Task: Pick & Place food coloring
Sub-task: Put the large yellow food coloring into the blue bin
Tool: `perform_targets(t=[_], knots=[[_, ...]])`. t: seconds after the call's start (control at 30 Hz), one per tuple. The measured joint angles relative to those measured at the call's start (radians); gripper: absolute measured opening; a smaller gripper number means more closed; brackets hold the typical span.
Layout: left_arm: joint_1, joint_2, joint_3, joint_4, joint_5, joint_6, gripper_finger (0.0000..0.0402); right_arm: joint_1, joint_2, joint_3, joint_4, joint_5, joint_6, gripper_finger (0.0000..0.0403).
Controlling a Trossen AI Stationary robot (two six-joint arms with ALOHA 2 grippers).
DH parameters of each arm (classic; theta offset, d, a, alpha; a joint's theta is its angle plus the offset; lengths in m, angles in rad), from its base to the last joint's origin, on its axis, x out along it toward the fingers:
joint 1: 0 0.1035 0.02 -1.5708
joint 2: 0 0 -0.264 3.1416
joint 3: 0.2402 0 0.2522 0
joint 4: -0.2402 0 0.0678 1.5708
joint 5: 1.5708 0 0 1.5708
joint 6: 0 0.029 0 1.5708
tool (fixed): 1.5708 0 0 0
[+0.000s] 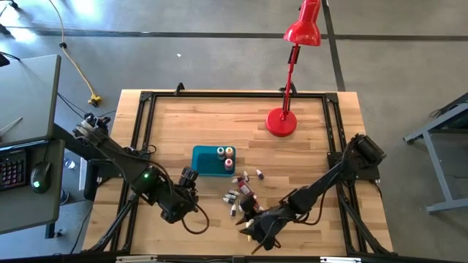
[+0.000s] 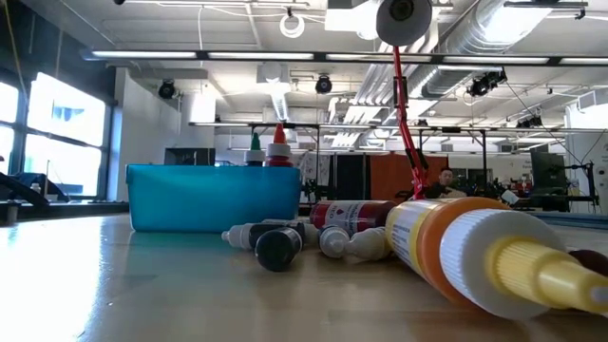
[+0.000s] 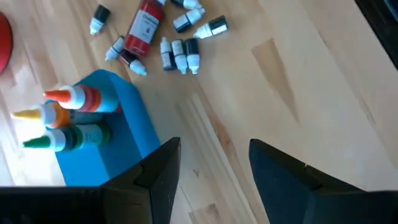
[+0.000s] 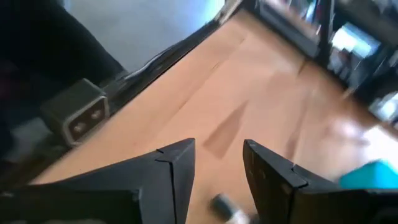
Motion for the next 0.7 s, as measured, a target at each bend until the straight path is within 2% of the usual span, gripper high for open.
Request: perform_targets(t=[0.1,0.2,0.27,0.33,0.53,0.6,0.7], knots=[[0.0,0.0,0.0,-0.026,-0.002,-0.005,0.0186,0.01,0.0,0.0,0.066,0.079,-0.133,0.0129],[0.0,0.0,0.0,-0.036,0.002,-0.011,0.0186,0.02,0.0,0.0,0.112,0.195,-0.134,0.0129],[0.0,0.0,0.0,-0.036,0.012,-0.013,0.0186,0.026,0.0,0.0,0.127,0.226,-0.098,0.0129],[0.0,0.0,0.0,-0.035,0.018,-0.013,0.0186,0.027,-0.002,0.0,0.12,0.171,-0.09,0.0129],[0.0,0.0,0.0,-0.049,0.017,-0.013,0.0186,0.023,-0.002,0.0,0.09,-0.118,-0.096,0.0129],[0.0,0.0,0.0,-0.058,0.017,-0.013,0.0186,0.023,0.002,0.0,0.044,-0.156,-0.095,0.0129],[0.0,0.0,0.0,-0.054,0.017,-0.028,0.0186,0.023,0.011,0.0,-0.038,-0.15,-0.07,0.0129]])
